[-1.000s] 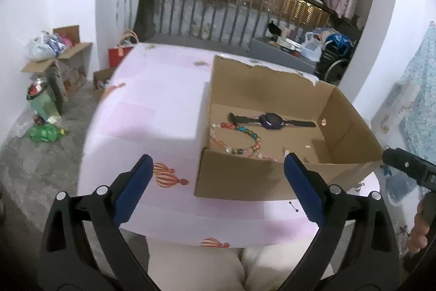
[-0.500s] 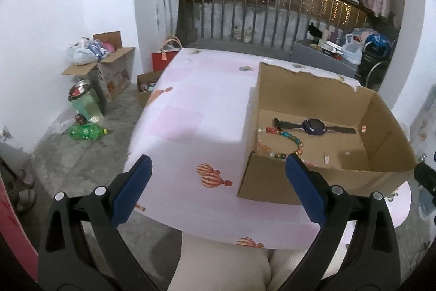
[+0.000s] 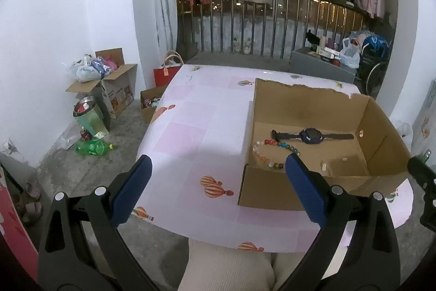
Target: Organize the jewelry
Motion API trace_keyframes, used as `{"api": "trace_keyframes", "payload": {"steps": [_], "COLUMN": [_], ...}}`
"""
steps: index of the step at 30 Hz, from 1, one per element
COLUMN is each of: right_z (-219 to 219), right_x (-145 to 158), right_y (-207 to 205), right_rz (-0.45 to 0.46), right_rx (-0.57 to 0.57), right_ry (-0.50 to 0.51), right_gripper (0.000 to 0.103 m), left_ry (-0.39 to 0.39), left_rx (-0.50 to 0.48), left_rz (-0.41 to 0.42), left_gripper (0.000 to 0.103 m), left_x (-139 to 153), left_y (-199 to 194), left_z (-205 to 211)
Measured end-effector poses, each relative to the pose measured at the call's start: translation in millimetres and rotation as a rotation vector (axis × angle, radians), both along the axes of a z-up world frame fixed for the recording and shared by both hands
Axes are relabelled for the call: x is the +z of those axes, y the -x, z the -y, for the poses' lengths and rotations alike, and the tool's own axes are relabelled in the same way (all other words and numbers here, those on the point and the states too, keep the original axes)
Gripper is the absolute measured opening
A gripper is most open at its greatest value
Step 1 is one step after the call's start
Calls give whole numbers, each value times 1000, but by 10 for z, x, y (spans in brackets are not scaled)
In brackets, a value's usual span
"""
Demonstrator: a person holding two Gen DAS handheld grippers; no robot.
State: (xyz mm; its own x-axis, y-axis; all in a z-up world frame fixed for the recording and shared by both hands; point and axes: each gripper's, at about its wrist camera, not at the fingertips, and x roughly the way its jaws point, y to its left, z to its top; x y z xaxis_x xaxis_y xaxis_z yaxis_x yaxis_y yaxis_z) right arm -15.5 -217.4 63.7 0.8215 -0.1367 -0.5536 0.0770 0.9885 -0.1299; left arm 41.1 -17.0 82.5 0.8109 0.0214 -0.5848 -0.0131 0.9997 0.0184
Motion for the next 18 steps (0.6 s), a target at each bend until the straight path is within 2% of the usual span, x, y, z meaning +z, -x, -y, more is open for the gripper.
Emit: {"api": "trace_keyframes", "payload": {"steps": [4,9,16,18], "right_z": [-6,-11,88,118], "right_x": [63,-1,-173,-214], "right_y": [24,1,13,-6], "right_rz": [24,-7,-109,-134], "right_rx": [8,16,-42,-63], "right_ry": [-31,-75,-122,-124], "right_gripper": [96,96,96,96], "left_ry": [-27,-5,91,97], "left_rx": [-24,-36,0,-4], "left_rz": [-6,-50,-179,-225], "left_gripper": [95,95,95,95], "left_x": [7,-45,-217,-278], "left_y": [31,20,-83,-138], "left_z": [77,70,-45,-36]}}
